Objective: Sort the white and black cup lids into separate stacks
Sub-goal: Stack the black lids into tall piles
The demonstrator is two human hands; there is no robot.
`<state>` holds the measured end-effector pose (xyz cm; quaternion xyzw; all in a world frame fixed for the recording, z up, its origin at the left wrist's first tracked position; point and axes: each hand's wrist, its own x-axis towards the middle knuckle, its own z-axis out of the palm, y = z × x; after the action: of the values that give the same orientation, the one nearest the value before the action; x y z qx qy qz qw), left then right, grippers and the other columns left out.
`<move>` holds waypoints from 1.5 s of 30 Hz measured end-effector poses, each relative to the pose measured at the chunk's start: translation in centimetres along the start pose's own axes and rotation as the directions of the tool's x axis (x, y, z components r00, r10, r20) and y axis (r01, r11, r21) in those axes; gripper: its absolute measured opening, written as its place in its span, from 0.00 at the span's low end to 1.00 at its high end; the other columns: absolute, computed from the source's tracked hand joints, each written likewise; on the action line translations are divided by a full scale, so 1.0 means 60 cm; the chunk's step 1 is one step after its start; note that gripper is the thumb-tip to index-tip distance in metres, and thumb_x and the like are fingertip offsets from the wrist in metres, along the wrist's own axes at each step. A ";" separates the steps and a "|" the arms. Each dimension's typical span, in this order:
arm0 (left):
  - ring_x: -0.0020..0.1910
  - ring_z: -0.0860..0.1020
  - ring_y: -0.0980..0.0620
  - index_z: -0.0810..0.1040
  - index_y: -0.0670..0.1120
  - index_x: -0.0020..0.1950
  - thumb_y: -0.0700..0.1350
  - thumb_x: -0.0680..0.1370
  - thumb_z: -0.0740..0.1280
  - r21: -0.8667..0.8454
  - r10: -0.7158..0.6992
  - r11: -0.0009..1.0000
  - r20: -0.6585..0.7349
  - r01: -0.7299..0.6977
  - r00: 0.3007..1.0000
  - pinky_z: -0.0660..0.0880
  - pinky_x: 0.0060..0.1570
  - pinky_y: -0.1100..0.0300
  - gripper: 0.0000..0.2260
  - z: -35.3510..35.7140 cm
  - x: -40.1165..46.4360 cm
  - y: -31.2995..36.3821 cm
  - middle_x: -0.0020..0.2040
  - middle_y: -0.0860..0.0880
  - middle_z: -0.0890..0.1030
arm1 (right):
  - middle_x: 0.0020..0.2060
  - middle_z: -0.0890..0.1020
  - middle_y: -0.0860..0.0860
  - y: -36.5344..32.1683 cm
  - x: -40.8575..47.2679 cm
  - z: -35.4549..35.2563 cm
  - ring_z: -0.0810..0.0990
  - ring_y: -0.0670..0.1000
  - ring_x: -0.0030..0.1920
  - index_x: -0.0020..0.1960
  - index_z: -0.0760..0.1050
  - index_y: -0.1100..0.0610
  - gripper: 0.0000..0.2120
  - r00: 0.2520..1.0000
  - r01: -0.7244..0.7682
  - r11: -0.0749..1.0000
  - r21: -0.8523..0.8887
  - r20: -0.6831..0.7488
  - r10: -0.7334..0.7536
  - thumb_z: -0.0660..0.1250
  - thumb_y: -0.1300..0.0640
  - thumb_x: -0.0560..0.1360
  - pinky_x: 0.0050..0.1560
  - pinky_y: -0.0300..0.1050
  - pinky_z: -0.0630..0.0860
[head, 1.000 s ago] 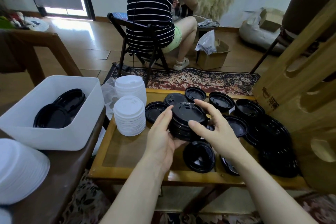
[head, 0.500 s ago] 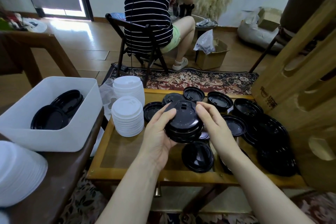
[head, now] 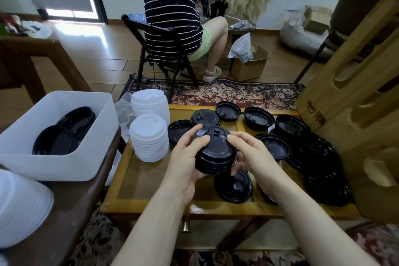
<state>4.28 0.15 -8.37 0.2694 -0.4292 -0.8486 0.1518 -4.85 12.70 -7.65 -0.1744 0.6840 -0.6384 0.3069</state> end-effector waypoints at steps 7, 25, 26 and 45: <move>0.50 0.85 0.51 0.79 0.52 0.65 0.42 0.80 0.65 -0.022 0.011 1.000 0.016 -0.011 1.000 0.81 0.38 0.53 0.14 0.010 0.002 0.003 0.56 0.48 0.85 | 0.47 0.83 0.55 -0.006 -0.008 -0.001 0.77 0.50 0.36 0.61 0.78 0.51 0.12 0.998 0.060 0.998 0.019 -0.020 -0.059 0.64 0.51 0.79 0.28 0.41 0.72; 0.56 0.80 0.50 0.75 0.55 0.66 0.57 0.83 0.58 0.339 0.051 0.940 0.007 -0.051 0.999 0.77 0.39 0.55 0.15 0.022 0.003 0.000 0.59 0.52 0.81 | 0.41 0.84 0.48 -0.003 -0.017 -0.005 0.79 0.47 0.37 0.60 0.79 0.54 0.15 1.000 0.013 0.998 0.055 0.008 -0.014 0.58 0.49 0.82 0.30 0.43 0.74; 0.53 0.80 0.50 0.75 0.55 0.66 0.58 0.83 0.58 0.371 0.071 0.926 0.010 -0.069 0.997 0.74 0.36 0.57 0.16 0.025 0.004 -0.001 0.60 0.51 0.81 | 0.41 0.83 0.49 -0.002 -0.017 -0.006 0.79 0.47 0.37 0.60 0.79 0.55 0.15 1.000 0.012 0.998 0.058 0.009 -0.013 0.58 0.50 0.82 0.31 0.43 0.74; 0.56 0.83 0.44 0.80 0.47 0.63 0.45 0.79 0.67 0.094 -0.064 0.994 0.060 0.059 0.996 0.81 0.55 0.44 0.13 0.053 -0.012 -0.023 0.56 0.45 0.85 | 0.45 0.82 0.53 -0.013 -0.054 -0.036 0.79 0.46 0.31 0.59 0.77 0.54 0.09 0.987 0.024 0.999 0.038 -0.162 -0.018 0.62 0.57 0.81 0.28 0.44 0.73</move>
<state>2.95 3.33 -7.70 0.2623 -0.4642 -0.8402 0.0992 -3.93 16.30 -6.25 -0.1234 0.6920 -0.6670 0.2471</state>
